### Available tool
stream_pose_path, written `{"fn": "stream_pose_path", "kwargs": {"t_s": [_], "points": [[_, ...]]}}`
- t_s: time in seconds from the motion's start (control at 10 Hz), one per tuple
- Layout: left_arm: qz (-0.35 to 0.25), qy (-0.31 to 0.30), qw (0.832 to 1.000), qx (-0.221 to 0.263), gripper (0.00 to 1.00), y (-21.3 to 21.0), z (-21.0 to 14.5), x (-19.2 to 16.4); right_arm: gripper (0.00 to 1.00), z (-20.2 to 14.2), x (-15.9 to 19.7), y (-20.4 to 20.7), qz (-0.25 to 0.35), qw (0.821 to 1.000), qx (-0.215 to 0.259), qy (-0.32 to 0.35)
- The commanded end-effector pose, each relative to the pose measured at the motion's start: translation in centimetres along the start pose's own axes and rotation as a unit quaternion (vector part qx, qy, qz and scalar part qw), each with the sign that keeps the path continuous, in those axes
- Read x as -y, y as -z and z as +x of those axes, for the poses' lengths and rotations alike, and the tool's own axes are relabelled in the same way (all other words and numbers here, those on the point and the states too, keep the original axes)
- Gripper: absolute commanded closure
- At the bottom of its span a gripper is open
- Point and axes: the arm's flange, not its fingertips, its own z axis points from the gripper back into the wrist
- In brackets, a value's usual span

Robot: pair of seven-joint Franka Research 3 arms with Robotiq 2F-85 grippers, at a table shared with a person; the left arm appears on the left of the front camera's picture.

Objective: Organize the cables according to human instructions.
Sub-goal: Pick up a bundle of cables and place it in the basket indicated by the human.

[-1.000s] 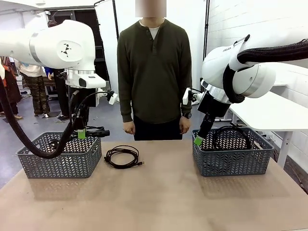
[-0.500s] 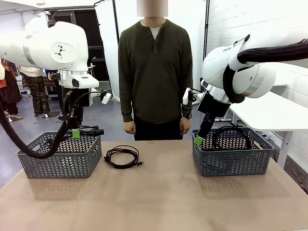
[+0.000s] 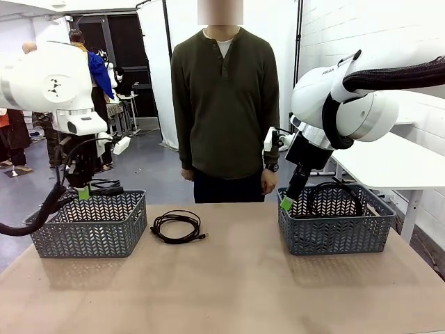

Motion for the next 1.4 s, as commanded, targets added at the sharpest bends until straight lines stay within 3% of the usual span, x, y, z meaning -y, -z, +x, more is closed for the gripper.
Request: {"fn": "stream_pose_path", "kwargs": {"t_s": [0.0, 0.4, 0.7, 1.3], "points": [[0.020, 0.019, 0.999, -0.022, 1.00, 1.0, -2.0, -0.7, 0.00, 0.0, -0.1, 0.0, 0.000, 1.000, 0.000, 0.002], [0.024, 0.048, 0.998, -0.041, 1.00, 3.1, -3.5, -4.0, 0.00, 0.0, -0.1, 0.0, 0.000, 1.000, 0.000, 0.002], [0.040, 0.048, 0.998, -0.015, 1.00, 4.5, -3.4, -5.3, 0.00, 0.0, -0.1, 0.0, 0.000, 1.000, 0.000, 0.002], [0.044, 0.045, 0.998, -0.007, 1.00, 5.4, -2.3, -7.8, 0.00, 0.0, -0.1, 0.0, 0.000, 1.000, 0.000, 0.002]]}}
